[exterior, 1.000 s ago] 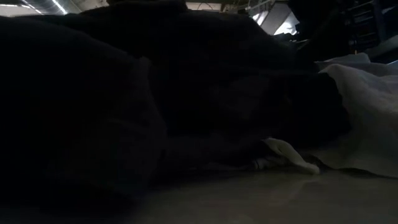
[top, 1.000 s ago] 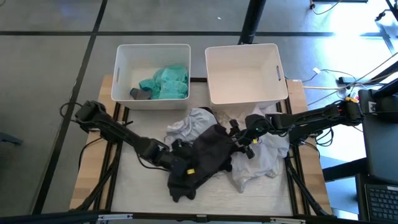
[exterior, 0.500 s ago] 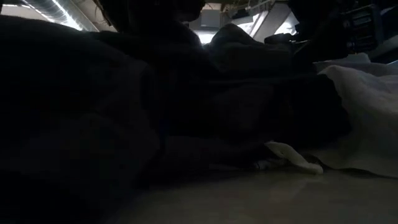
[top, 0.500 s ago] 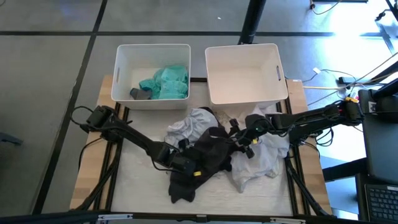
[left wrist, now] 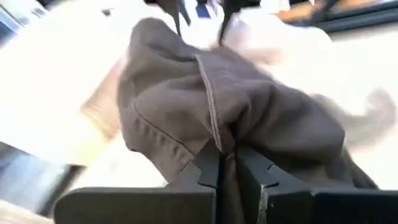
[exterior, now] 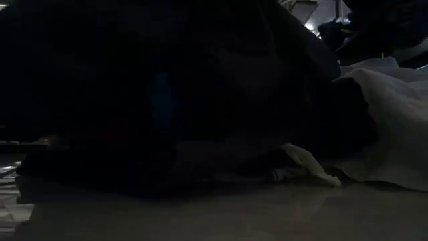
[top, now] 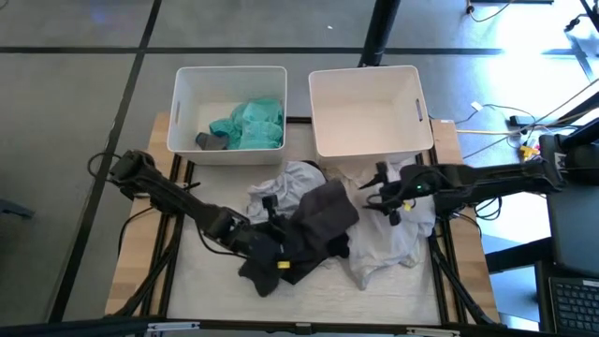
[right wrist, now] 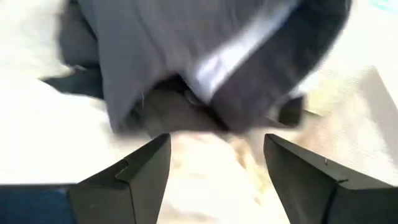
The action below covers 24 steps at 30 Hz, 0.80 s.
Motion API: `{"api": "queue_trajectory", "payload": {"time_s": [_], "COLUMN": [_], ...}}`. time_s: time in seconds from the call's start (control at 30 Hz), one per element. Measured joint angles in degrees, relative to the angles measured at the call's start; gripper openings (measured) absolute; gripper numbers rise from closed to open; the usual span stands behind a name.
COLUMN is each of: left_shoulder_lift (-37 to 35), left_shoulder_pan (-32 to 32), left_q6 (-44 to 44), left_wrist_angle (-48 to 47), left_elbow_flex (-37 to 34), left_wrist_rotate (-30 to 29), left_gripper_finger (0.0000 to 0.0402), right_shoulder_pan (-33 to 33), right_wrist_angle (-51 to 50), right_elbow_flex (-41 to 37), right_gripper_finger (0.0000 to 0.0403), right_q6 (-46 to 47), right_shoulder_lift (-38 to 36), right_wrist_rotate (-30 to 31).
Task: Sort clothes
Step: Put the black shorts into the left white laundry bin
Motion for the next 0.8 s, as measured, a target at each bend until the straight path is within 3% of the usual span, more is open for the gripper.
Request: {"api": "queue_trajectory", "payload": {"time_s": [0.23, 0.47, 0.63, 0.8], "left_shoulder_lift": [-5.42, -10.55, -13.53, -15.68], "left_shoulder_pan": [0.49, 0.77, 2.2, 6.02], "left_q6": [13.43, 40.84, 54.45, 61.64], "left_wrist_angle": [5.86, 28.7, 38.66, 44.69], "left_elbow_flex": [1.38, 1.47, 1.47, 1.47], "left_wrist_rotate": [-4.7, -5.13, -5.15, -4.11], "left_gripper_finger": [0.0013, 0.002, 0.0015, 0.0021], "right_shoulder_pan": [0.0, 0.0, 0.0, 0.0], "right_wrist_angle": [-3.17, -3.62, -3.51, -3.19], "right_elbow_flex": [0.0, -0.02, -0.02, -0.02], "right_gripper_finger": [0.0259, 0.0259, 0.0259, 0.0259], "right_q6": [-0.16, -4.05, -4.5, -4.49], "right_shoulder_lift": [-3.54, -2.3, -0.85, 0.68], "right_wrist_rotate": [8.59, 14.91, 15.94, 15.92]}}
